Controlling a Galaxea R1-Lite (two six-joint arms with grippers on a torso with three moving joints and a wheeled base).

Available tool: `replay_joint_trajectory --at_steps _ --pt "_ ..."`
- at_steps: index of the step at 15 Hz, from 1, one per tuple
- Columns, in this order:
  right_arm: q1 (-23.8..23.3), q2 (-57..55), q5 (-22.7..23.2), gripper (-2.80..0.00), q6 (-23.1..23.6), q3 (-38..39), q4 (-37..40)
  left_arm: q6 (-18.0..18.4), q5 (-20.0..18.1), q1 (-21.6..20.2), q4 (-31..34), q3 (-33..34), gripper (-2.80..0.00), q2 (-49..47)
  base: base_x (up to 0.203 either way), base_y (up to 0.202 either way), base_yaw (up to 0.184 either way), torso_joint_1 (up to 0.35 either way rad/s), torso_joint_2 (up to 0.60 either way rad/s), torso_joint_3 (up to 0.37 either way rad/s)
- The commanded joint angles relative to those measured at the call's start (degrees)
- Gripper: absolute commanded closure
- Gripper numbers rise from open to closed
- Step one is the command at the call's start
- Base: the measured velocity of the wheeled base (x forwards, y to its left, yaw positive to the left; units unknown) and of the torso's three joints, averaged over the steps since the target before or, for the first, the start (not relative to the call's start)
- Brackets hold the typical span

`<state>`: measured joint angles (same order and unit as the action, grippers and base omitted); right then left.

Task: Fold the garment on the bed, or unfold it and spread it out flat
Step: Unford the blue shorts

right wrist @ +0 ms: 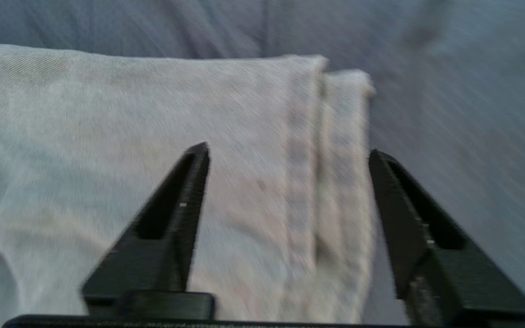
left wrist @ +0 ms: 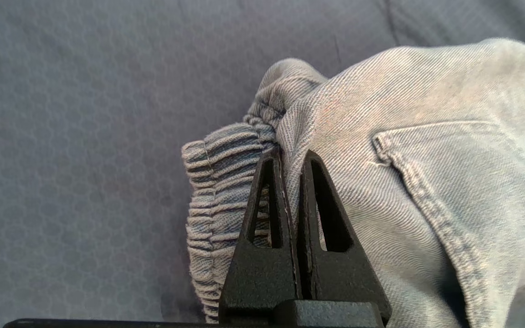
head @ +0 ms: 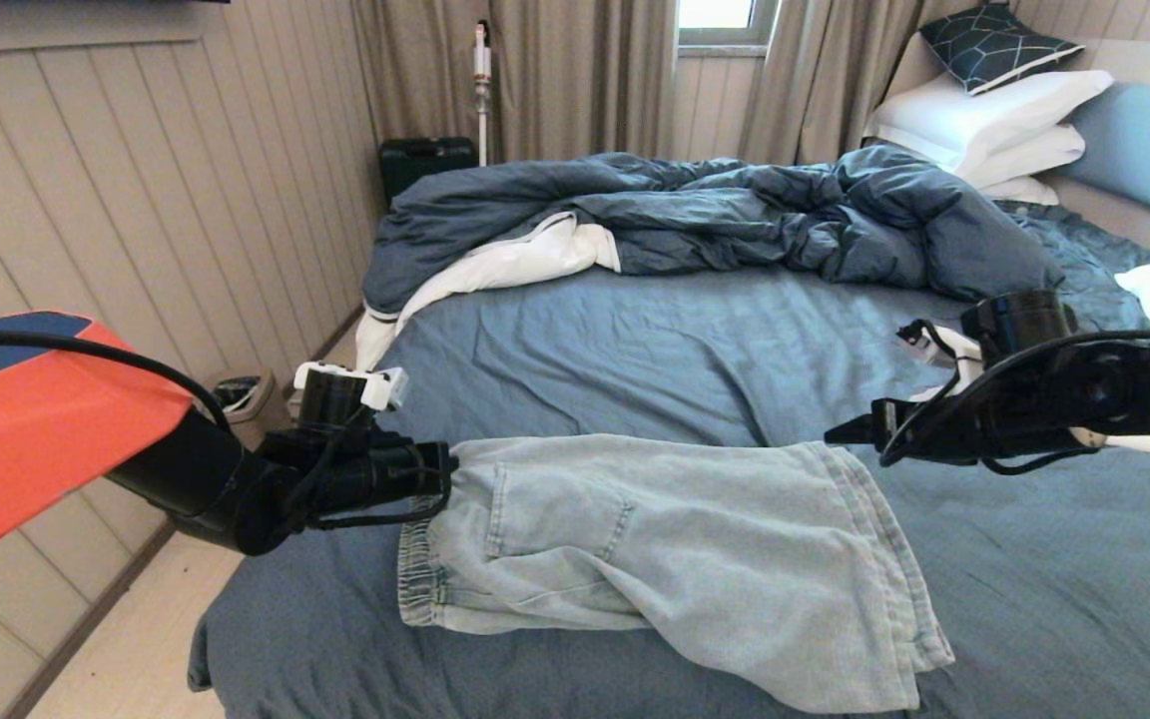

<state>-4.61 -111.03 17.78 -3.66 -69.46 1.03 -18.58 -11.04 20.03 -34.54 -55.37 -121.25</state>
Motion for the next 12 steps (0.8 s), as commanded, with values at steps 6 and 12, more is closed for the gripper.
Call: replay_joint_trajectory --at_steps 6,12 --pt "4.1 -8.9 -3.4 -2.80 -0.9 -6.6 -3.7 -0.2 -0.2 0.0 -3.5 1.4 0.00 -0.7 0.000 0.000 0.000 0.000 0.00 0.000" --pt "4.9 -11.3 -5.5 -2.80 -0.8 -8.1 -3.7 -0.2 -0.3 0.2 -4.6 1.6 0.00 -2.0 0.000 0.000 0.000 0.000 0.00 0.000"
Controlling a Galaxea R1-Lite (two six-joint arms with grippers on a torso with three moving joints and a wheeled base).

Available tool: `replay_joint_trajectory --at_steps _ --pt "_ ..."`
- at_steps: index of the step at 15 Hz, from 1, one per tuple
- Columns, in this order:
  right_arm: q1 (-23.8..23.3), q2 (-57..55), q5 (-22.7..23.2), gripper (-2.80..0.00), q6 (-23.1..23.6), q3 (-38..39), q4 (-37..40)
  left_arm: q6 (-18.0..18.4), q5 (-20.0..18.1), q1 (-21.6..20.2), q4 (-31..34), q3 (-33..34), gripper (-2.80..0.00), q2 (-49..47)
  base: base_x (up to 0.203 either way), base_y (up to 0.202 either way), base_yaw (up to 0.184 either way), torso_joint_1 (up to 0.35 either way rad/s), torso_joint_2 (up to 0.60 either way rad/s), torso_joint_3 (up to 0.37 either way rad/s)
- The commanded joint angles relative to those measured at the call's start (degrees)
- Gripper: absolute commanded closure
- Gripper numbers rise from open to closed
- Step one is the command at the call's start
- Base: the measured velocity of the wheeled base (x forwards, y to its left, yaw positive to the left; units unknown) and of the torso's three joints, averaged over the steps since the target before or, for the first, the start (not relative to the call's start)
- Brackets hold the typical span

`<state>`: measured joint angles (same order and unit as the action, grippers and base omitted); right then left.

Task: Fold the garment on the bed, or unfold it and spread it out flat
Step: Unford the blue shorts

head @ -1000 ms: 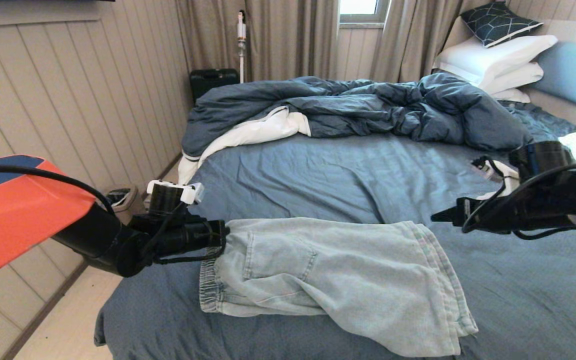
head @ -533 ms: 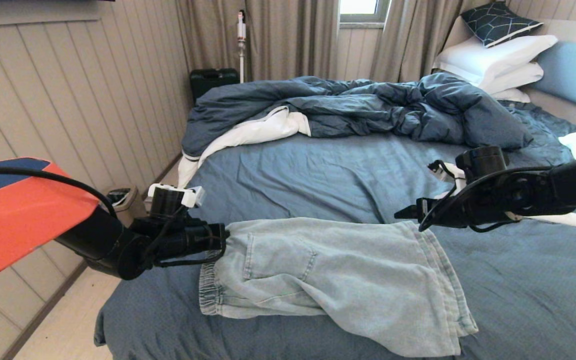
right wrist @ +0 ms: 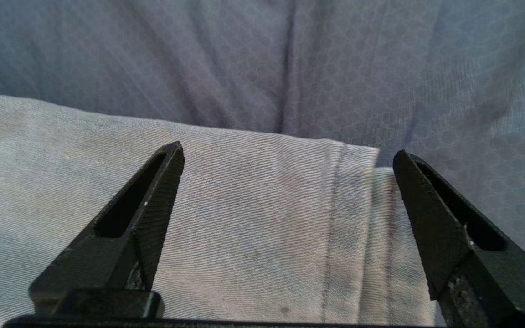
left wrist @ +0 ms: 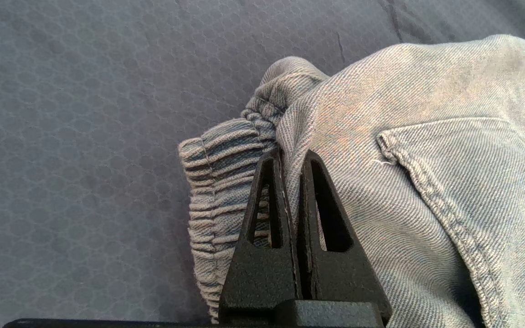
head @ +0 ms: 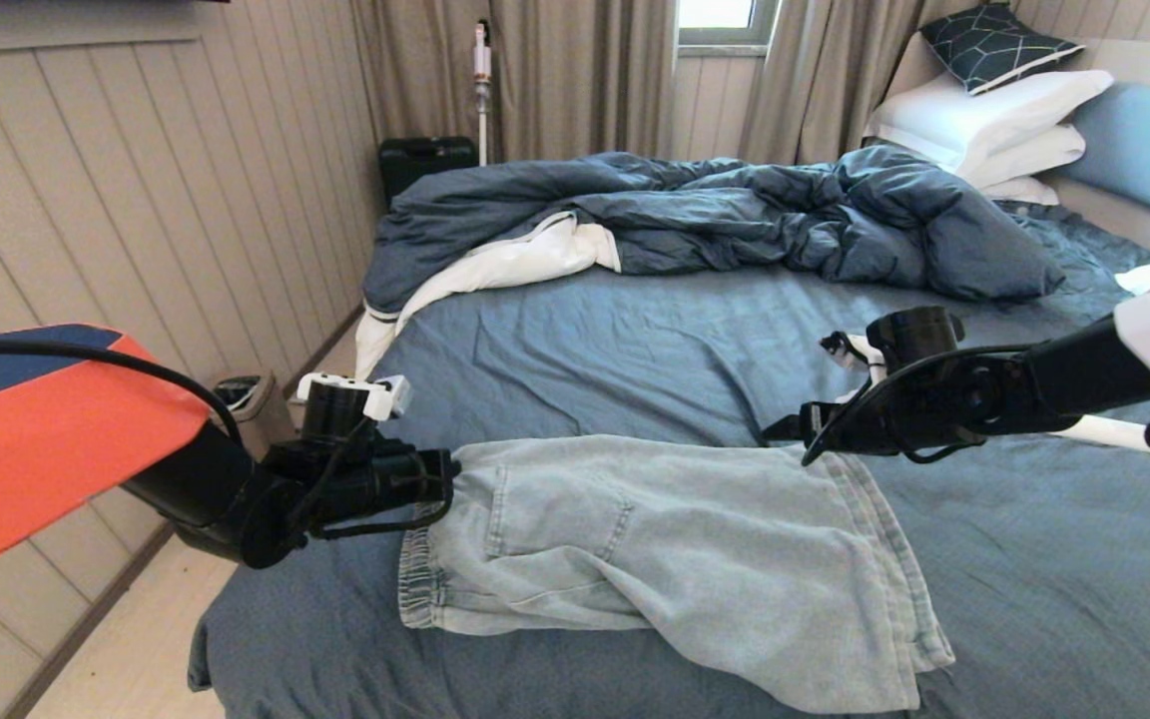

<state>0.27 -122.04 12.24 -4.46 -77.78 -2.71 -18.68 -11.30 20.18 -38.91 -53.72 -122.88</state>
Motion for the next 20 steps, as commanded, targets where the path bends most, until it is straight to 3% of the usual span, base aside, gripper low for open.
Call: replay_joint_trajectory --at_steps 1,12,13,20 --pt "0.1 -0.5 0.2 -2.80 0.0 0.2 0.1 -0.1 -0.1 0.0 -0.2 -0.1 0.00 -0.3 0.000 0.000 0.000 0.000 0.00 0.000" --pt "3.2 -2.5 0.0 -2.80 -0.1 -0.6 -0.1 -0.1 -0.2 0.0 -0.4 -0.2 0.00 -1.1 0.000 0.000 0.000 0.000 0.00 0.000" --pt "3.2 -2.4 -0.1 0.00 -0.2 -0.4 -0.1 -0.1 -0.2 0.0 -0.4 -0.2 0.00 -1.1 0.000 0.000 0.000 0.000 0.00 0.000" --pt "3.2 -1.8 -0.2 0.00 0.0 0.6 -0.2 0.0 -0.2 0.0 -0.4 -0.3 0.00 -1.6 0.000 0.000 0.000 0.000 0.00 0.000"
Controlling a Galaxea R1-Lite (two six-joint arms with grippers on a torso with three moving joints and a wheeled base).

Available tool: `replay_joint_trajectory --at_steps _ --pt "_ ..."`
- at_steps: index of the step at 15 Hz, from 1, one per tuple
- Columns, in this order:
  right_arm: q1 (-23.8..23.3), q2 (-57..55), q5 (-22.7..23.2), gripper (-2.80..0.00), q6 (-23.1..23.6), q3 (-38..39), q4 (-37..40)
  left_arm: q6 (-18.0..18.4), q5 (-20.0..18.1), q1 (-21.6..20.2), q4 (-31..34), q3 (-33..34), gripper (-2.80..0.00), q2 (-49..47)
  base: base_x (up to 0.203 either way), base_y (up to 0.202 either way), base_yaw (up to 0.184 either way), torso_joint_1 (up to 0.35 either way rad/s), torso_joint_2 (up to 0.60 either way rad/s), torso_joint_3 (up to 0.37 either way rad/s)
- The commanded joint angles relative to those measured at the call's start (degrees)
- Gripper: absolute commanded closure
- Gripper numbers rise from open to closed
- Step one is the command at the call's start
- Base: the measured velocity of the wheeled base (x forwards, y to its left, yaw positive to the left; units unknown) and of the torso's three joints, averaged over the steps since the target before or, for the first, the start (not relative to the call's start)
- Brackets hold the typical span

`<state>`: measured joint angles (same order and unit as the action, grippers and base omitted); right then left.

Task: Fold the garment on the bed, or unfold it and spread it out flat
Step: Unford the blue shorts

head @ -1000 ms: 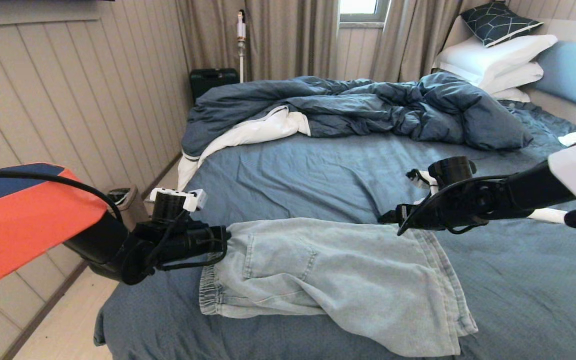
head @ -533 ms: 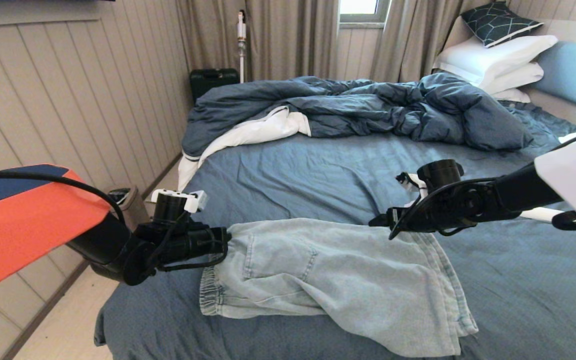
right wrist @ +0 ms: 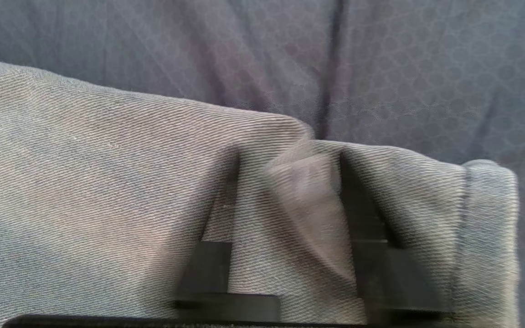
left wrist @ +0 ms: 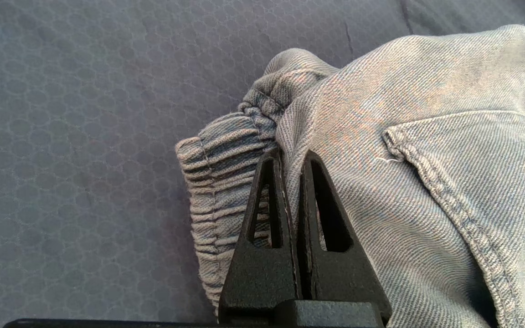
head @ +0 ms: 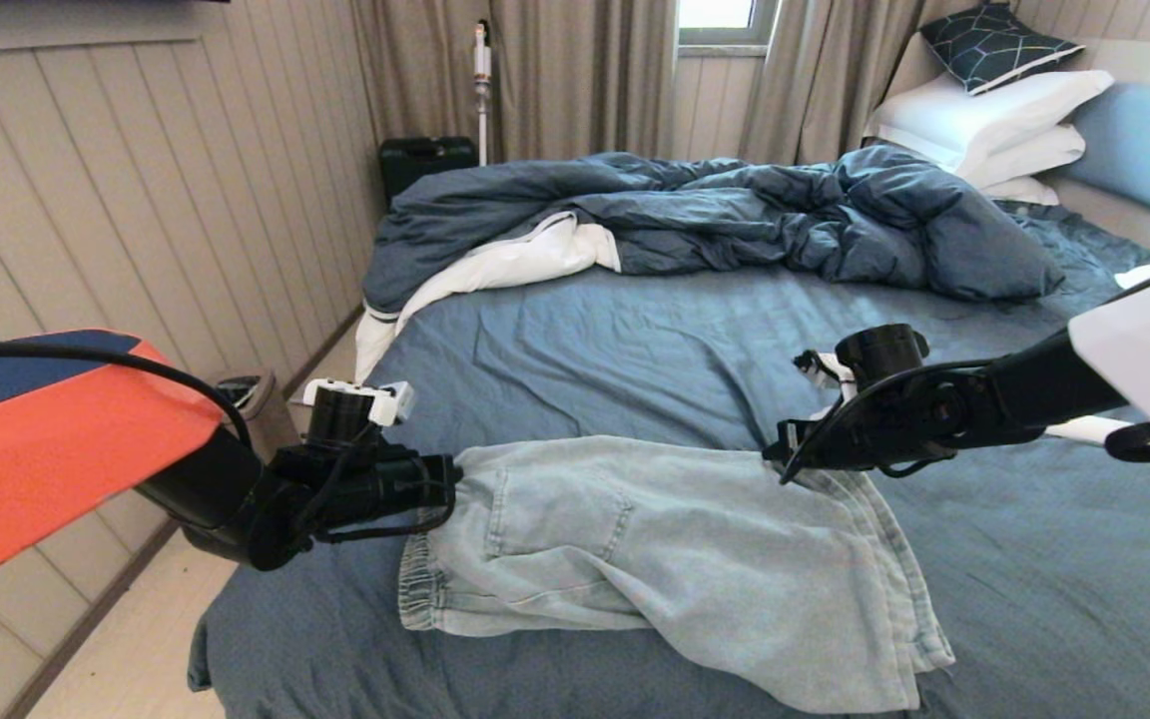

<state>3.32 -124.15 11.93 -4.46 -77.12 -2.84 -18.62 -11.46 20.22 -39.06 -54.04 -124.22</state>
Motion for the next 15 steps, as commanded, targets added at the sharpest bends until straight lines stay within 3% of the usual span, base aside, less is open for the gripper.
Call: replay_joint_trajectory --at_steps 1,8,15 --pt "0.0 0.4 0.1 0.00 0.0 0.1 -0.1 -0.2 -0.1 0.0 -0.2 -0.1 0.00 -0.2 0.000 0.000 0.000 0.000 0.00 0.000" --pt "-0.7 6.2 0.1 0.00 -0.2 2.5 0.3 -0.5 0.3 0.0 -1.2 0.4 0.00 1.8 0.000 0.000 0.000 0.000 0.00 0.000" --pt "-0.9 26.1 0.1 0.00 -2.9 8.5 1.1 -2.1 0.7 -0.1 1.2 6.1 0.00 22.0 0.000 0.000 0.000 0.000 0.00 0.000"
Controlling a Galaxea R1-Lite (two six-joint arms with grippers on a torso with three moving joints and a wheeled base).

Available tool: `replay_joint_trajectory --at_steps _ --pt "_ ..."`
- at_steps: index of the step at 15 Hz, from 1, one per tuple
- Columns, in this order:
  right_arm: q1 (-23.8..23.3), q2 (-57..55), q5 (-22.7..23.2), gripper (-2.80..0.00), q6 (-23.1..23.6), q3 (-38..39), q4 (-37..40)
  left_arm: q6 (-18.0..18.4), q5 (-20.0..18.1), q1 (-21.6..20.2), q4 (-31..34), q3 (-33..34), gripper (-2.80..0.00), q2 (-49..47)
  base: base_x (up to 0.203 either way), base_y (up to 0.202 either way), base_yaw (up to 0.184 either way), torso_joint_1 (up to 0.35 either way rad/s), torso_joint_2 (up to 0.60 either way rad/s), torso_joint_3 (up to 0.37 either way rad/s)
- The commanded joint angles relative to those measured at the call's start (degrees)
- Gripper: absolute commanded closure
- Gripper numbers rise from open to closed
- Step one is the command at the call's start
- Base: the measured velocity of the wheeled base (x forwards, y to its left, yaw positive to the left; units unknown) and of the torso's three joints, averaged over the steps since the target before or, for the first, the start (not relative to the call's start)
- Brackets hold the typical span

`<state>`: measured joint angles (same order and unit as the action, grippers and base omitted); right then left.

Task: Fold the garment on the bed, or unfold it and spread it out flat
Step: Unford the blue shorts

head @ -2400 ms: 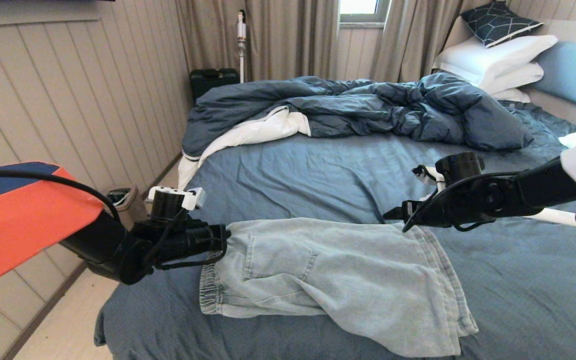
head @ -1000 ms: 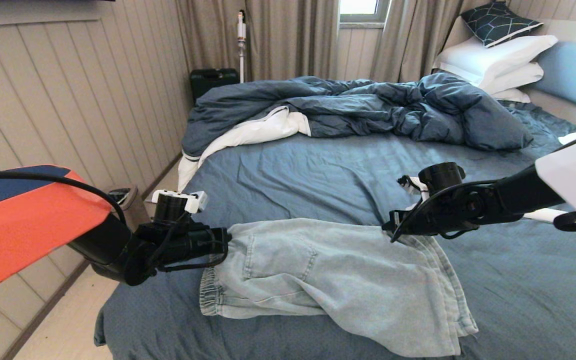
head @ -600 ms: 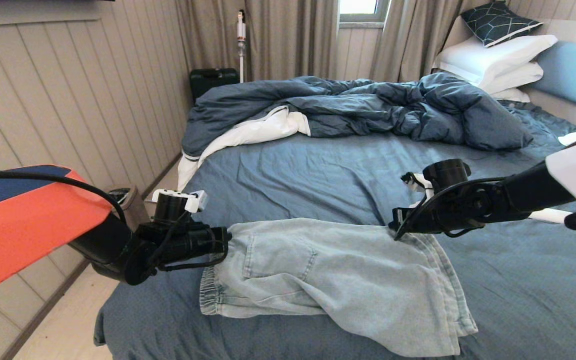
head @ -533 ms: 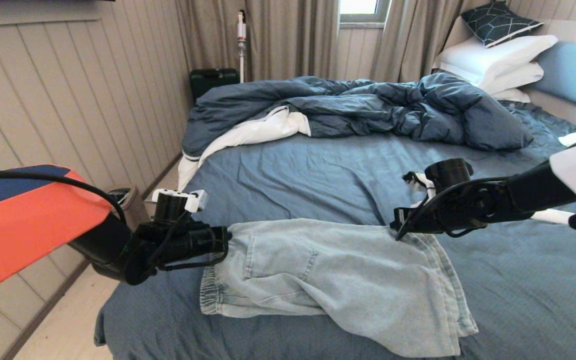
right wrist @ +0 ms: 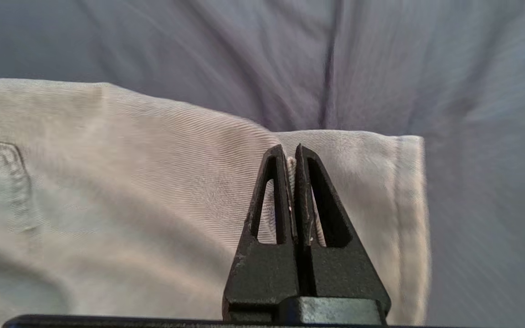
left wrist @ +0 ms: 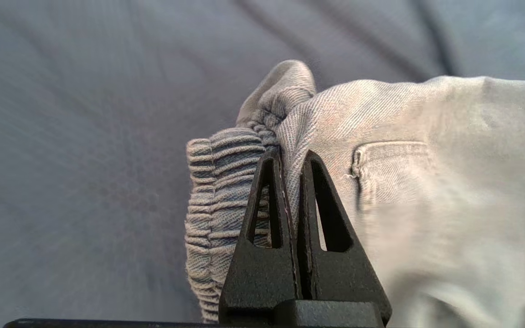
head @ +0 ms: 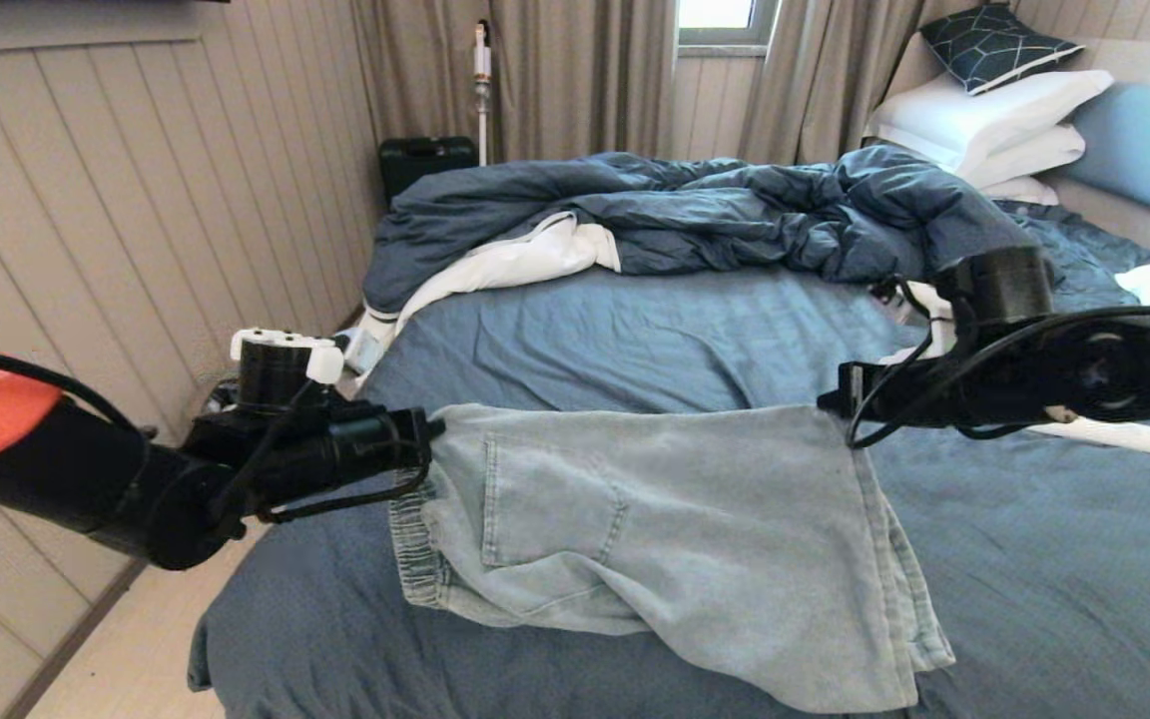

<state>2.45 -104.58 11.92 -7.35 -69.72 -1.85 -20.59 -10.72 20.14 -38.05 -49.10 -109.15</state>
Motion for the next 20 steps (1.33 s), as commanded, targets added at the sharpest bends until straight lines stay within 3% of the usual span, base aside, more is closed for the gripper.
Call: replay_joint_trajectory --at_steps 1,10,15,20 --pt "0.0 9.9 0.1 0.00 -0.1 1.8 1.2 -0.2 0.1 0.0 1.9 1.8 0.00 10.9 0.000 0.000 0.000 0.000 0.00 0.000" --pt "0.0 37.7 -0.1 0.00 0.0 2.9 15.5 0.1 1.2 0.1 30.4 -1.4 0.00 42.3 0.000 0.000 0.000 0.000 0.00 0.000" --pt "0.2 48.2 -0.1 0.00 0.0 -1.4 25.9 0.8 1.2 0.1 42.7 -3.4 0.00 53.2 0.000 0.000 0.000 0.000 0.00 0.000" --pt "0.7 54.9 0.2 0.00 0.1 -1.5 31.3 1.2 0.4 1.7 52.5 -6.3 0.00 59.1 0.000 0.000 0.000 0.000 0.00 0.000"
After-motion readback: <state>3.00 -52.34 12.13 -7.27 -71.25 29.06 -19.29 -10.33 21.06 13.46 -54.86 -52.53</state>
